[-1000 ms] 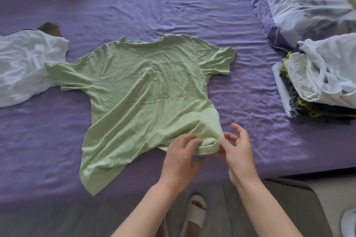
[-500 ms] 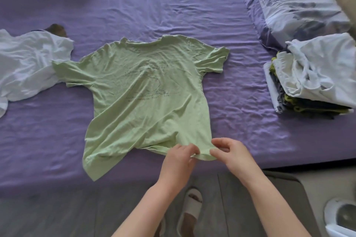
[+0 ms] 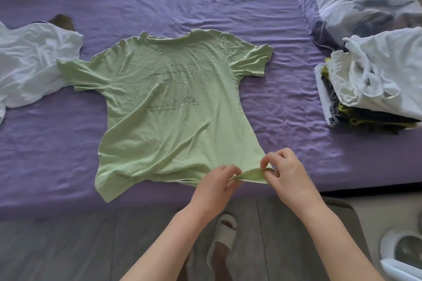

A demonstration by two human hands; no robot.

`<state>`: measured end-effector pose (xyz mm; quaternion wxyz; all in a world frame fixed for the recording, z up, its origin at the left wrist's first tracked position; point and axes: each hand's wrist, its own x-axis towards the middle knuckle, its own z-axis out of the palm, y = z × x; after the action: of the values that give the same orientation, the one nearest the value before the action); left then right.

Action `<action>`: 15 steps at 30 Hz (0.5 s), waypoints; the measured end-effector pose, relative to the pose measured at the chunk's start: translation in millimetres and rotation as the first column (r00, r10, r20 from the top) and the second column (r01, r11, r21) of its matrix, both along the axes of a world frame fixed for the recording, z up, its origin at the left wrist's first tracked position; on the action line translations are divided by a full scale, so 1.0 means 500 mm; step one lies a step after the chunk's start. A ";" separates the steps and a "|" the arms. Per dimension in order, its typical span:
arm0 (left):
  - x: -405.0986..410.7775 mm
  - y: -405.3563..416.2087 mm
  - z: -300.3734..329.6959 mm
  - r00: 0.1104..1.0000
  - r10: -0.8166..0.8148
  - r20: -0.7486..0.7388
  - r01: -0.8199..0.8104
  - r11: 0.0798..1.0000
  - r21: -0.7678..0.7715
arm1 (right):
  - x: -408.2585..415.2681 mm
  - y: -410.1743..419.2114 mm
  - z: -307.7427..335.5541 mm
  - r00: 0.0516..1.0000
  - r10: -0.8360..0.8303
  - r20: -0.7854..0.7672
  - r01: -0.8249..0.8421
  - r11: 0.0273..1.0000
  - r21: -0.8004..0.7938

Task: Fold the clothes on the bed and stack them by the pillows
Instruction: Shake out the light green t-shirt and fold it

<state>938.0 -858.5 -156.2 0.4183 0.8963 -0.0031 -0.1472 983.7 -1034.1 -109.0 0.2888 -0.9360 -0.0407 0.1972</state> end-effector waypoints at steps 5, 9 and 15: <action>0.000 -0.013 -0.025 0.985 -0.006 -0.173 0.000 0.999 -0.037 | 0.008 -0.033 -0.045 0.990 -0.139 -0.034 0.140 0.989 0.044; -0.029 0.030 -0.085 0.962 -0.074 -0.263 0.144 0.956 0.257 | 0.002 -0.054 -0.098 0.985 -0.099 -0.140 0.099 0.995 -0.008; -0.091 0.147 -0.136 0.967 0.103 -0.235 -0.022 0.945 0.326 | -0.025 -0.049 -0.169 0.987 0.139 -0.086 -0.163 0.869 -0.467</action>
<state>892.4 -784.7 -224.1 0.2687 0.9264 0.1020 -0.2435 971.2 -1058.9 -193.3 0.0370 -0.9668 -0.0572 0.2461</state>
